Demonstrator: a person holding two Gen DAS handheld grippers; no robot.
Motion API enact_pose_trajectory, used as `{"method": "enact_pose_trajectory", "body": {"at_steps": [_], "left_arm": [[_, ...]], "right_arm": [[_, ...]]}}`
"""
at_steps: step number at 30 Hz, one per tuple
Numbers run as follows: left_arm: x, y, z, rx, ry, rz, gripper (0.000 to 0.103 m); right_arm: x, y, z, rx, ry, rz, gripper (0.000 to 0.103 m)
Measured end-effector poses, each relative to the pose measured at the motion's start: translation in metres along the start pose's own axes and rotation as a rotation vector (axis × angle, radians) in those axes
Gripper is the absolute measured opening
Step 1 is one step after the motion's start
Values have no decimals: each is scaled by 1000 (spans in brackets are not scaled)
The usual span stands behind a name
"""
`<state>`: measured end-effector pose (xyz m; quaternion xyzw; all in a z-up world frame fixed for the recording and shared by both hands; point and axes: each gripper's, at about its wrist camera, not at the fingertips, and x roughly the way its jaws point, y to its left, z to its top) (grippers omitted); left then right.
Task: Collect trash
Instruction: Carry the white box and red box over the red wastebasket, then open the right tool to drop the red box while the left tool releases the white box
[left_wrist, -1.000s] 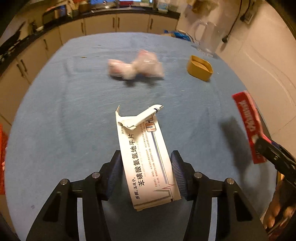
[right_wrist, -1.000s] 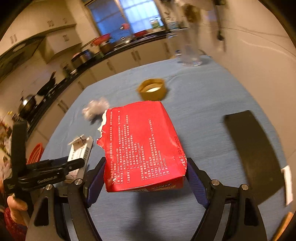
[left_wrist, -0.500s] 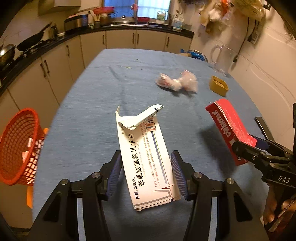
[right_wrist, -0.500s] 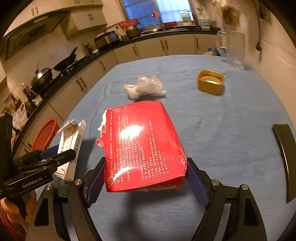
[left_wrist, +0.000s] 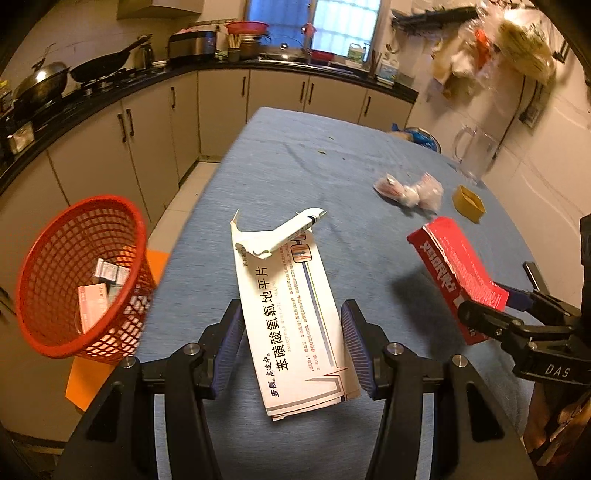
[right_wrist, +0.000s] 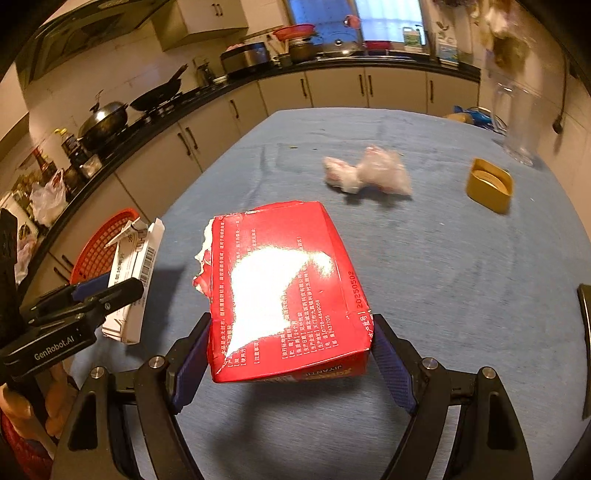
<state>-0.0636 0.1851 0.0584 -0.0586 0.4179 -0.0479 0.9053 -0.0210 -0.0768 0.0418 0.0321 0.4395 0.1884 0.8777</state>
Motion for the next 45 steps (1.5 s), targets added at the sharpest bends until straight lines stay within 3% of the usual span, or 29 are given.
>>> {"method": "enact_pose_trajectory", "body": {"at_steps": [15, 25, 37, 45], "left_arm": [[-38, 68, 9, -111, -90, 20, 53], [-63, 141, 16, -213, -145, 101, 53], [-58, 208, 15, -301, -129, 162, 53], [-51, 228, 11, -323, -110, 176, 53]], "right_arm": [[19, 69, 29, -107, 26, 48, 85], [44, 131, 53, -188, 55, 107, 85], [74, 206, 78, -269, 92, 205, 85], [112, 231, 95, -183, 180, 340, 86]]}}
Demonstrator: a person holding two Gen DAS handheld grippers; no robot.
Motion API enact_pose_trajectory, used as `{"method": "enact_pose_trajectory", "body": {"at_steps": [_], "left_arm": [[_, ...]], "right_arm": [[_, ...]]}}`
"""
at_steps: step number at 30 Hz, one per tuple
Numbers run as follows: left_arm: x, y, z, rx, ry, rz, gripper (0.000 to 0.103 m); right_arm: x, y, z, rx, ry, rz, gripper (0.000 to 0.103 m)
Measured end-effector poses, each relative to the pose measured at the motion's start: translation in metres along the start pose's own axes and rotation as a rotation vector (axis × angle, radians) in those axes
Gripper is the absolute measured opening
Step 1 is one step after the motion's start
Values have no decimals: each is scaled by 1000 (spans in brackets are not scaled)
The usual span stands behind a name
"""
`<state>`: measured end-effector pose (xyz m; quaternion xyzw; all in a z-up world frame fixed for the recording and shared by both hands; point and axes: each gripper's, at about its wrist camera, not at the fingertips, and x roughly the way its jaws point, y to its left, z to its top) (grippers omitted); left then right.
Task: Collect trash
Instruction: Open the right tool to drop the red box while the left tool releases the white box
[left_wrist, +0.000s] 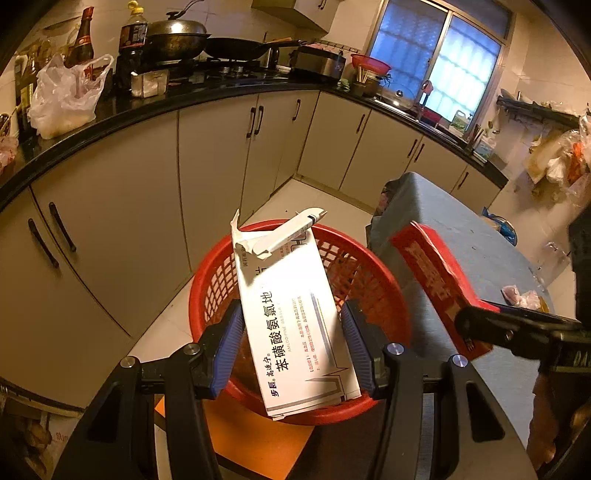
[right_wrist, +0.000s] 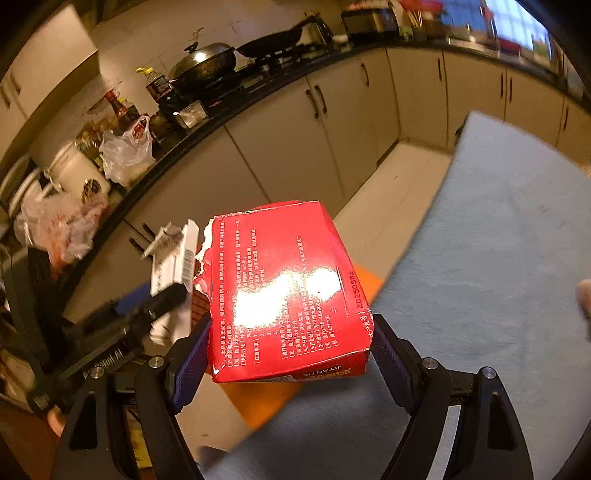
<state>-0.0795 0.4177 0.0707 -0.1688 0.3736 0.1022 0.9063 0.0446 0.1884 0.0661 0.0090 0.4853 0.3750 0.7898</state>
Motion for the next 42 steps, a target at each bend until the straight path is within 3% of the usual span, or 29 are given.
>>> {"method": "enact_pose_trajectory", "body": {"at_steps": [12, 23, 34, 42], "left_arm": [[18, 10, -1, -2, 35, -1, 53], [32, 16, -1, -10, 63, 0, 53], [44, 18, 1, -14, 86, -5, 53], [49, 16, 1, -7, 96, -10, 53]], "right_arm": [[52, -11, 14, 182, 81, 193, 86], [81, -22, 19, 358, 141, 310, 86], [94, -21, 23, 423, 176, 317, 86], [93, -15, 29, 399, 178, 245, 87]]}}
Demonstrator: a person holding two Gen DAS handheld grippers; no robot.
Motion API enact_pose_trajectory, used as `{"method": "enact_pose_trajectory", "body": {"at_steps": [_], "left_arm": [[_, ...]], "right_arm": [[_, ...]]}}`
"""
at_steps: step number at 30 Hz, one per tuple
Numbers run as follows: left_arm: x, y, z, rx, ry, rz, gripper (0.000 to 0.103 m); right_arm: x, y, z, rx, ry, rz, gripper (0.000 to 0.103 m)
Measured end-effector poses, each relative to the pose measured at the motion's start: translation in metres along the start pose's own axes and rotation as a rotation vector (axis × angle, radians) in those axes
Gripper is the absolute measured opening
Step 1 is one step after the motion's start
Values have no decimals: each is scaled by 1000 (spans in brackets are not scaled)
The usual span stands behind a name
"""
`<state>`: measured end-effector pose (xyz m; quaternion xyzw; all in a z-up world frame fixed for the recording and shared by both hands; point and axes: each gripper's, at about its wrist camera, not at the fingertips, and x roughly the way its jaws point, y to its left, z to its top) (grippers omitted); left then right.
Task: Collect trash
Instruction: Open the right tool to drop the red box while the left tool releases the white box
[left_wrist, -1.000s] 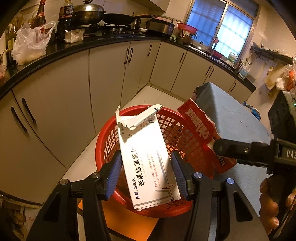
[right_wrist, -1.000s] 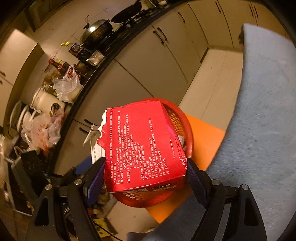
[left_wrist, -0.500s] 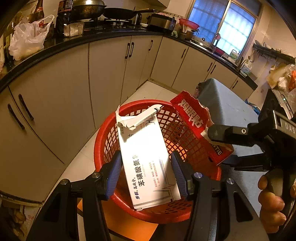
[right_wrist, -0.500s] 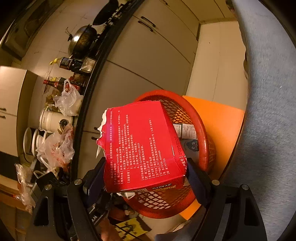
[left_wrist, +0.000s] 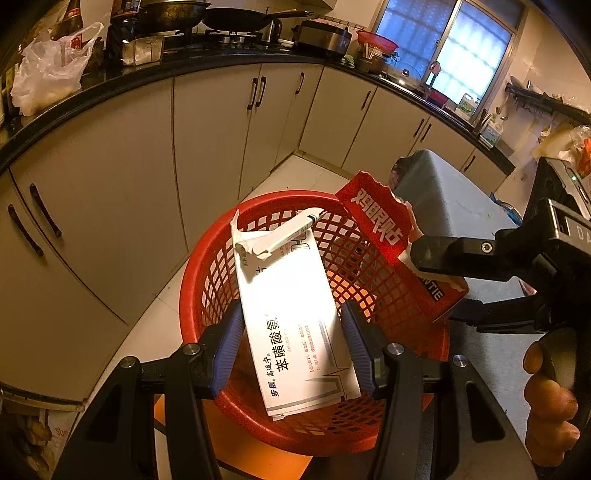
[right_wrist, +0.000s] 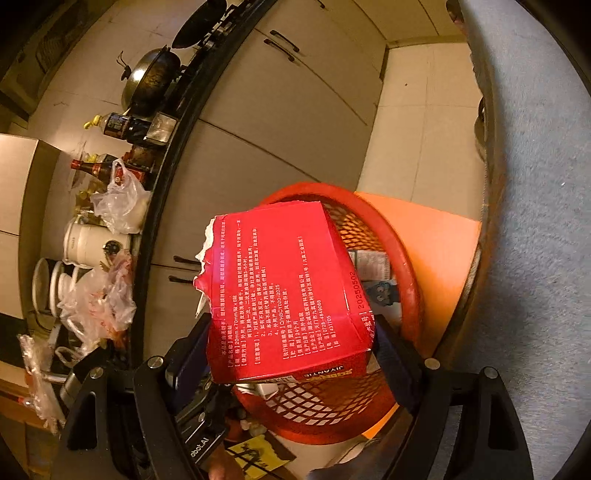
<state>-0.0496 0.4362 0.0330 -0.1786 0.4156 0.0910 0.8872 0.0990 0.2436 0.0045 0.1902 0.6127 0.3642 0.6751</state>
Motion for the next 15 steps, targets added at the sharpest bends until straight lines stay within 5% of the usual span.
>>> {"method": "enact_pose_trajectory", "body": {"at_steps": [15], "left_arm": [[2, 1, 1, -6, 9, -5, 54]], "right_arm": [[-4, 3, 1, -34, -7, -60, 89]]}}
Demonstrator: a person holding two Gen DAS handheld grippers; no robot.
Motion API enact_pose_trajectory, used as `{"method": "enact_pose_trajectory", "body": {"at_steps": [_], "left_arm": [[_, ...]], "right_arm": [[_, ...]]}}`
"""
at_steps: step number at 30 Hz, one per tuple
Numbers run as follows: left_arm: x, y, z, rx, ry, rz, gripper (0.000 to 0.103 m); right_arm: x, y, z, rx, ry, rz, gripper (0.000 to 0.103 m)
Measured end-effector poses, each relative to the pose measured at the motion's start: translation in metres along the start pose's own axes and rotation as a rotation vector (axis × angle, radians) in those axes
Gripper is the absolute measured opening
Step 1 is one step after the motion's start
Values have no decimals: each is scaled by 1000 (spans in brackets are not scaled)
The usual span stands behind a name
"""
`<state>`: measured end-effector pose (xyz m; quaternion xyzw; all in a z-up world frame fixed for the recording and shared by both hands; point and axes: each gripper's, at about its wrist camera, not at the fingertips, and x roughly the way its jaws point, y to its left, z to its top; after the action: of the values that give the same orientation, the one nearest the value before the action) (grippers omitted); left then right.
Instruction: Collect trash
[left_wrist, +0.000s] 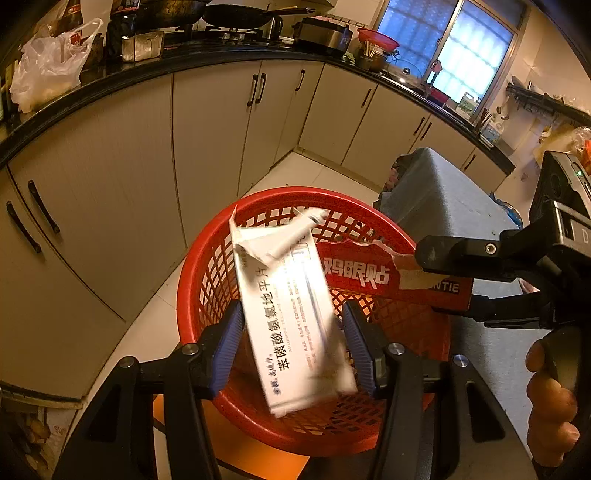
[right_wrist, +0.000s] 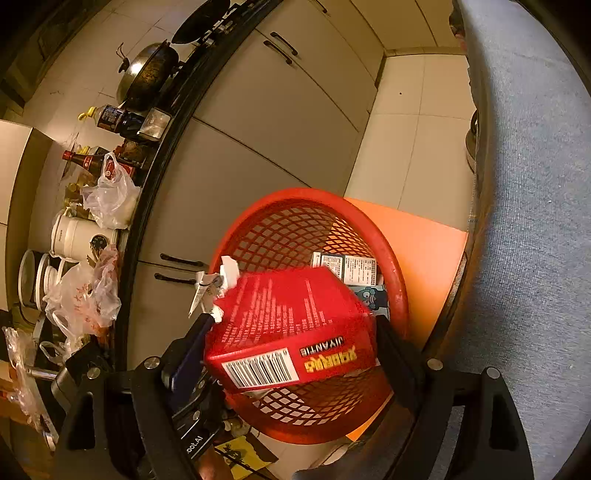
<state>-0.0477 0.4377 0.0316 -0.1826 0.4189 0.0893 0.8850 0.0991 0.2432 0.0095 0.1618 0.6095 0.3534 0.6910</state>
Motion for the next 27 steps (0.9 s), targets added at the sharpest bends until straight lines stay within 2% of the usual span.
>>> {"method": "enact_pose_trajectory", "body": {"at_steps": [2, 4, 18, 27], "left_arm": [[-1, 0, 0, -1, 0, -3, 55], [-2, 0, 1, -2, -4, -4, 60], [-11, 2, 1, -2, -20, -4, 61], [-20, -2, -4, 9, -40, 21, 62]], "right_arm": [[-2, 0, 0, -2, -3, 0, 89], [-3, 0, 0, -2, -6, 0, 89], [-13, 8, -1, -30, -39, -11, 89], [-30, 7, -7, -55, -67, -28, 89]]}}
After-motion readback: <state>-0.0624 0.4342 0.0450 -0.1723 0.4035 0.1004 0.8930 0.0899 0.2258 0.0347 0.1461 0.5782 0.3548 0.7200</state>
